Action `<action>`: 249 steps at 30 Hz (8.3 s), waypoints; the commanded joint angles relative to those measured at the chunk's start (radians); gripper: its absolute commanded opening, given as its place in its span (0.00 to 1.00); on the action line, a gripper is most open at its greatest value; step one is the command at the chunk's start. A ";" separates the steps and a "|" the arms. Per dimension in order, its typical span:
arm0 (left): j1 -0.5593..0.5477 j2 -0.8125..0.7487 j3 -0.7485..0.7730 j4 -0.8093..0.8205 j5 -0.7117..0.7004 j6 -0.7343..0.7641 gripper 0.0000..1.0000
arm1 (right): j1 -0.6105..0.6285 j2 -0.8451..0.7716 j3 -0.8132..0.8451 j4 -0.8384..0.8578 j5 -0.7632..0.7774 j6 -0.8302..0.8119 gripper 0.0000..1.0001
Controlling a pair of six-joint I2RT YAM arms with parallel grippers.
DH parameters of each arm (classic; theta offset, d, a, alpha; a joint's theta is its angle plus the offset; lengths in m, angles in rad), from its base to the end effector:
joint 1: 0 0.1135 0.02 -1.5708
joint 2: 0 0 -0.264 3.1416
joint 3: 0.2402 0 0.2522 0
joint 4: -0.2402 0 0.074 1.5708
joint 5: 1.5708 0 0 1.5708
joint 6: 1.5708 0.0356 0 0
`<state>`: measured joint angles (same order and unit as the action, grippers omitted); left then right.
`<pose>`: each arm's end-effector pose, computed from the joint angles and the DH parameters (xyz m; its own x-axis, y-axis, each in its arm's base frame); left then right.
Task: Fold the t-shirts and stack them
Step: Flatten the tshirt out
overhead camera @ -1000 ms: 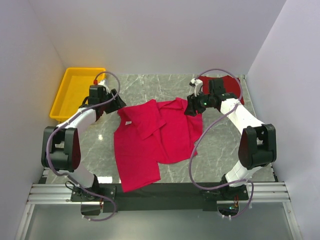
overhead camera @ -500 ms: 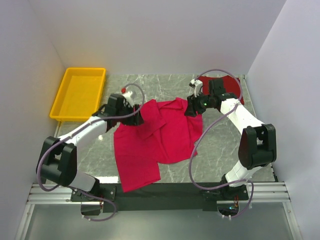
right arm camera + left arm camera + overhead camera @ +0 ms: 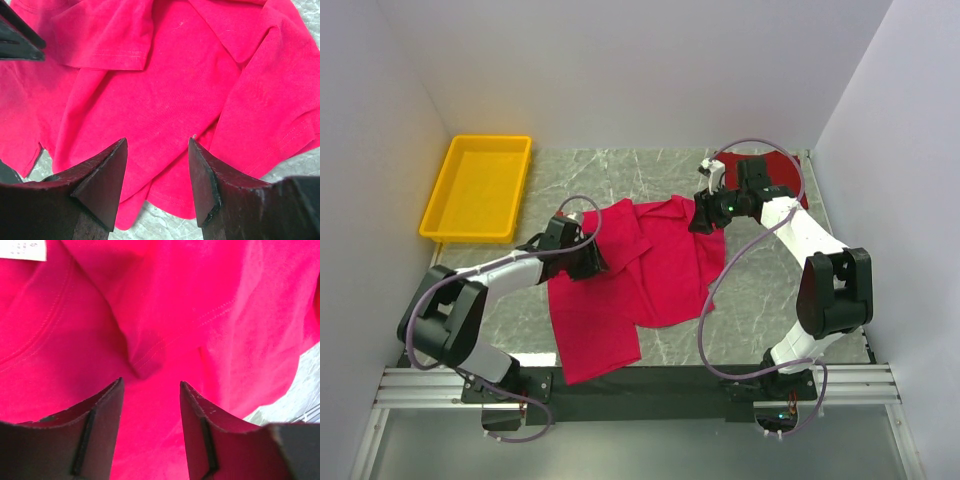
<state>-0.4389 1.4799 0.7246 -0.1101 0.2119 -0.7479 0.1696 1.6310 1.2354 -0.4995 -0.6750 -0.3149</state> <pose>0.2558 -0.1283 0.1693 -0.8718 -0.3253 -0.3664 -0.0736 0.8263 -0.5583 0.3400 0.0808 0.2586 -0.5711 -0.3431 -0.7457 -0.7298 0.6282 0.2699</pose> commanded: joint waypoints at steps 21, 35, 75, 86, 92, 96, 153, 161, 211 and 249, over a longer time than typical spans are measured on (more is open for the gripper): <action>-0.052 0.111 0.111 -0.002 -0.072 -0.065 0.20 | -0.007 -0.011 0.012 0.004 -0.014 -0.007 0.59; -0.038 0.049 0.162 -0.050 0.003 -0.048 0.01 | -0.007 -0.011 0.013 0.006 -0.020 -0.007 0.59; 0.298 0.284 0.543 -0.111 -0.094 0.450 0.56 | -0.008 0.016 0.055 -0.059 0.020 -0.079 0.59; 0.292 0.416 0.599 -0.057 -0.164 0.562 0.55 | -0.008 0.004 0.044 -0.070 0.032 -0.078 0.59; 0.290 0.511 0.705 -0.079 -0.119 0.676 0.56 | -0.012 0.000 0.035 -0.071 0.034 -0.078 0.59; 0.292 0.595 0.798 -0.141 -0.066 0.720 0.55 | -0.013 0.007 0.047 -0.082 0.032 -0.079 0.59; 0.358 -0.254 -0.172 -0.375 0.106 -0.183 0.56 | 0.091 -0.102 -0.293 -0.420 0.132 -0.351 0.70; 0.348 -0.210 -0.203 -0.312 0.136 -0.197 0.55 | 0.142 -0.007 -0.300 -0.321 0.169 -0.250 0.66; 0.344 -0.356 -0.186 -0.382 0.135 -0.114 0.01 | 0.361 -0.454 -0.417 -0.383 0.229 -0.674 0.57; 0.344 -0.368 -0.185 -0.399 0.122 -0.120 0.01 | 0.274 -0.540 -0.536 -0.368 0.344 -0.947 0.00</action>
<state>-0.0914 1.1393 0.5323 -0.5125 0.3405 -0.8772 0.5060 1.2572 0.6899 -0.6334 -0.2836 -1.0706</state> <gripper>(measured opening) 0.012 0.038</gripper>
